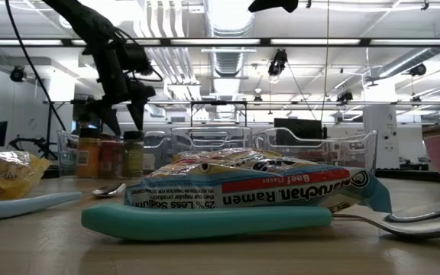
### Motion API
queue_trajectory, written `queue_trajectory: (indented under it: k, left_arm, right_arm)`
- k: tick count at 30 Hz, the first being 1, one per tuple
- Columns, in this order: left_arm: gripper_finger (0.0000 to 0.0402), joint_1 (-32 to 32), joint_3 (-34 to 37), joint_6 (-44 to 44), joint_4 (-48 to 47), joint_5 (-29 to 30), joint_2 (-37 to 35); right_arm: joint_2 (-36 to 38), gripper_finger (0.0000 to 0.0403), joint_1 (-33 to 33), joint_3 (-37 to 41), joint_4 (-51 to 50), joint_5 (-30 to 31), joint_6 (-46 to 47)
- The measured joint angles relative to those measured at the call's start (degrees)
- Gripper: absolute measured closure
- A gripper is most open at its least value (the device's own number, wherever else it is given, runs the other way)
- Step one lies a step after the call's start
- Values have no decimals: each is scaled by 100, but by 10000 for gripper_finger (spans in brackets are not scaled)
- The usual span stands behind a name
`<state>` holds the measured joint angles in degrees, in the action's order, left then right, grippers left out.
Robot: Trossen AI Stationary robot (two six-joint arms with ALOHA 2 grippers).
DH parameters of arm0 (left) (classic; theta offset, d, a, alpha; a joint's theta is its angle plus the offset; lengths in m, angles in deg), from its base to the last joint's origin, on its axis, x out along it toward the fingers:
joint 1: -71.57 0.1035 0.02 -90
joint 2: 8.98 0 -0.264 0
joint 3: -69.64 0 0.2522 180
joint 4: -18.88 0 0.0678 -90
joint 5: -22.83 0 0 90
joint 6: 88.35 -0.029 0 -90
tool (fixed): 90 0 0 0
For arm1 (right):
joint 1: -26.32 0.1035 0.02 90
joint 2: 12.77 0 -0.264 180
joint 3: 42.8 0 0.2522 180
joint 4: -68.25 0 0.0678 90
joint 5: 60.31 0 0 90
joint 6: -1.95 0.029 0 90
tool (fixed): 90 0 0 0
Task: Pick & Place Food Item
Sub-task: Put the yellow noodle pack into the middle transparent bin
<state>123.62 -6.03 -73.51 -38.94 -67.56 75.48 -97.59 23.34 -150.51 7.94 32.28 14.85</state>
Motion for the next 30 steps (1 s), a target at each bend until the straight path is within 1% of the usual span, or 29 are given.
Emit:
queue_trajectory:
  k: [7, 10, 13, 17, 21, 26, 30]
  left_arm:
    - [38, -120, -652, -617, -1053, 0, -94]
    - [60, -359, -783, -1024, -1333, -21, -328]
    - [90, -740, -799, -1424, -1417, -258, -699]
    - [126, -1479, -796, -1487, -1424, -772, -1109]
    - [147, -2518, -794, -1487, -1489, -821, -1258]
    - [150, -3864, -706, -1491, -1598, -821, -1187]
    - [147, -4502, -422, -1375, -1611, -819, -1187]
  right_arm:
    - [0, 51, -2, 0, 0, 0, 19]
    - [0, 51, -2, 0, 0, 0, -4]
    - [0, 51, -2, 0, 0, 0, -8]
    - [0, 51, -2, 0, 0, 1, -9]
    - [0, 51, -2, 0, 0, 0, -11]
    - [0, 51, -2, 0, -25, 0, -8]
    - [7, 51, 0, 0, -293, -41, 44]
